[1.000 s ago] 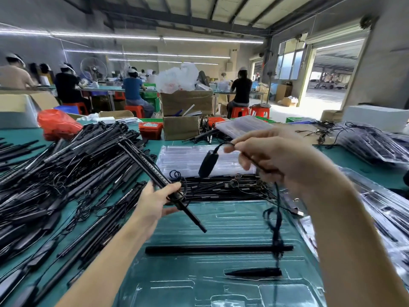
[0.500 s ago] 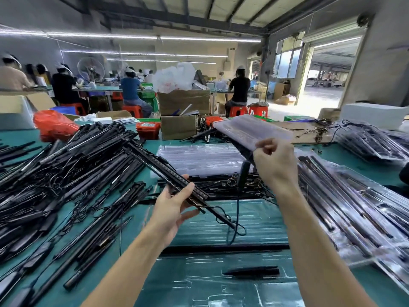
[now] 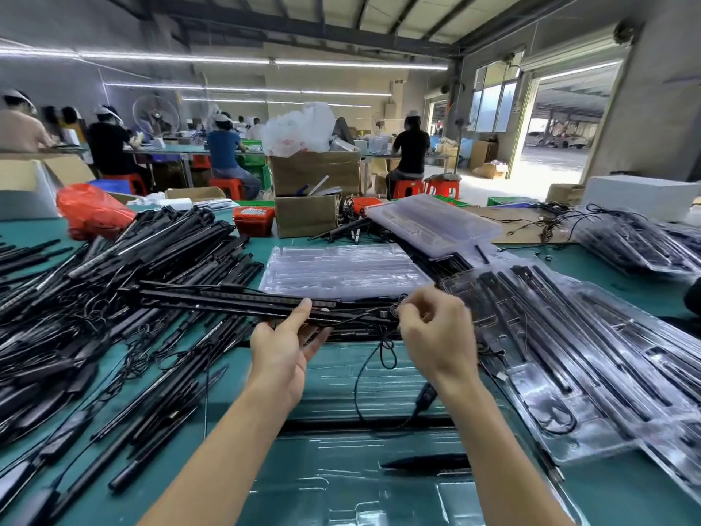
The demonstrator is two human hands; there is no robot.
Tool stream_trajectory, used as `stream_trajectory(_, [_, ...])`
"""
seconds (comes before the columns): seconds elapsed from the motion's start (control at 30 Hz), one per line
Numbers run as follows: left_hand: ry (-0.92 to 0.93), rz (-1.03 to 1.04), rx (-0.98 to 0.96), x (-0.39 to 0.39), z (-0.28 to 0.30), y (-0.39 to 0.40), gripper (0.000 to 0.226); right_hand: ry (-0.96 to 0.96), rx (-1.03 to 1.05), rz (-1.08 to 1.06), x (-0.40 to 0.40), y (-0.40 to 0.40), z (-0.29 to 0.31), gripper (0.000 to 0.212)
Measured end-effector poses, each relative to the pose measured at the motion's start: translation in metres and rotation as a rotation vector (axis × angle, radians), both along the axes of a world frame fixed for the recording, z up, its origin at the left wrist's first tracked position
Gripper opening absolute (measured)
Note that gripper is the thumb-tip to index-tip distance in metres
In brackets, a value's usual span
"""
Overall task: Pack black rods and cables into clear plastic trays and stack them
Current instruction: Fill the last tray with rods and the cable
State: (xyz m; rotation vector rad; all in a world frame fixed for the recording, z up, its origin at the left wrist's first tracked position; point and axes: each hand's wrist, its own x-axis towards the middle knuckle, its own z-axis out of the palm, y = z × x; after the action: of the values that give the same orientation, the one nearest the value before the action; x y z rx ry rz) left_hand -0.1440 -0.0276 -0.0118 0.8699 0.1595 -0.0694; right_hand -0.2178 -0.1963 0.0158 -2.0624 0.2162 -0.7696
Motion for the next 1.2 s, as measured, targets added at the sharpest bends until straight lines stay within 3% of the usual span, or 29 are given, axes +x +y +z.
stream_trajectory(0.1, [0.008,-0.044,0.024,-0.007,0.005,-0.007,0.086,0.503,0.379,0.254,-0.001,0.010,0.003,0.056])
stream_trajectory(0.17, [0.011,-0.104,0.035,-0.015,0.007,-0.013,0.080,0.630,0.556,0.269,0.003,0.011,-0.005,0.065])
stream_trajectory(0.3, [0.027,-0.219,0.068,-0.028,0.005,-0.019,0.070,0.223,1.110,0.297,0.011,0.010,-0.022,0.029])
stream_trajectory(0.37, [0.044,-0.237,0.107,-0.030,0.004,-0.016,0.066,0.064,1.213,0.279,0.009,0.006,-0.021,0.018])
stream_trajectory(0.53, [0.086,-0.237,0.192,-0.033,-0.003,-0.001,0.016,-0.132,1.152,0.240,0.003,-0.006,-0.013,0.017])
stream_trajectory(0.7, [0.152,-0.125,0.068,-0.033,-0.010,0.016,0.026,-0.327,1.023,0.124,-0.001,-0.015,-0.008,0.022])
stream_trajectory(0.83, [0.196,-0.049,0.010,-0.031,-0.012,0.028,0.026,-0.454,0.724,0.026,-0.006,-0.029,-0.007,0.022])
stream_trajectory(1.0, [0.147,0.036,-0.003,-0.025,-0.007,0.029,0.041,-0.444,0.485,-0.089,-0.009,-0.032,-0.020,0.021])
stream_trajectory(1.1, [0.117,0.081,-0.001,-0.024,-0.006,0.027,0.030,-0.371,0.553,-0.276,-0.004,-0.038,-0.029,0.017])
stream_trajectory(1.2, [0.104,0.071,0.017,-0.024,-0.005,0.027,0.022,-0.327,0.822,-0.237,-0.002,-0.048,-0.030,0.013])
